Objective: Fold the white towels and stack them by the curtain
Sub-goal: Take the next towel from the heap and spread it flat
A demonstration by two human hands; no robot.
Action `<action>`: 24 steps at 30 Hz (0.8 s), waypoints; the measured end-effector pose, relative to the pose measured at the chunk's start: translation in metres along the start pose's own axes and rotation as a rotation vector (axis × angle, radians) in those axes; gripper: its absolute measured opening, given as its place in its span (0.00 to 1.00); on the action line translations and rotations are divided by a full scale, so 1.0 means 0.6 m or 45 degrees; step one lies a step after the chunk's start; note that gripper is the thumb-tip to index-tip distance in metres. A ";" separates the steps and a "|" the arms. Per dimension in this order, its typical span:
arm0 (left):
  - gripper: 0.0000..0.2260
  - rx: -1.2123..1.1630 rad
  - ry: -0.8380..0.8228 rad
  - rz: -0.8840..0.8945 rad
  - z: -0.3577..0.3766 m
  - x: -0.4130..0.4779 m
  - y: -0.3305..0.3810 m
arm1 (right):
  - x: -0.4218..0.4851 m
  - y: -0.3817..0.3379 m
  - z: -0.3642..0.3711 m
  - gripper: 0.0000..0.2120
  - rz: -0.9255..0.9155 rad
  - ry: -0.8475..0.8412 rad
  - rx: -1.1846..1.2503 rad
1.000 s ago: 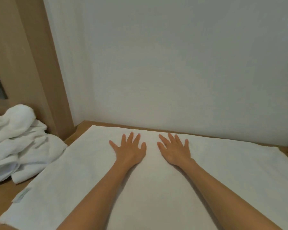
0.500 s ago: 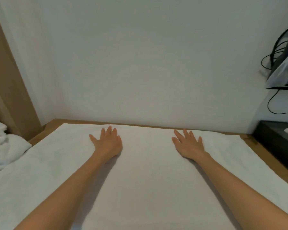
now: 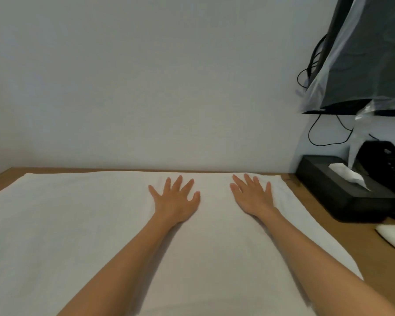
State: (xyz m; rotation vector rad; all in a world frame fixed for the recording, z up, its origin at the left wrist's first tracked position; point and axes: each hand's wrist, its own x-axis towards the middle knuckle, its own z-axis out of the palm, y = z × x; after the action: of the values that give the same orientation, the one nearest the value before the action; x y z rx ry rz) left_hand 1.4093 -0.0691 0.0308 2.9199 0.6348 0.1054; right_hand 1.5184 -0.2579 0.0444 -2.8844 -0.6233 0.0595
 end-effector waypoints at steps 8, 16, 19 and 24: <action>0.27 0.014 0.008 -0.008 -0.001 -0.001 0.006 | 0.009 0.075 -0.020 0.27 0.221 -0.007 0.013; 0.24 -0.085 0.001 0.038 -0.056 -0.048 0.041 | -0.038 -0.012 -0.054 0.25 -0.039 0.028 0.151; 0.25 -0.063 0.009 0.071 -0.061 -0.087 0.047 | -0.084 -0.055 -0.063 0.24 -0.192 -0.035 0.271; 0.26 0.025 -0.092 0.043 -0.051 -0.161 0.046 | -0.182 -0.077 -0.042 0.25 -0.257 -0.176 0.192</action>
State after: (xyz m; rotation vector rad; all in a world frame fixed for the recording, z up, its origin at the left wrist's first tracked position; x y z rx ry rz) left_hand 1.3297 -0.1300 0.0619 2.9387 0.5783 -0.0026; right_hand 1.4024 -0.2661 0.0782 -2.6742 -0.8911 0.2672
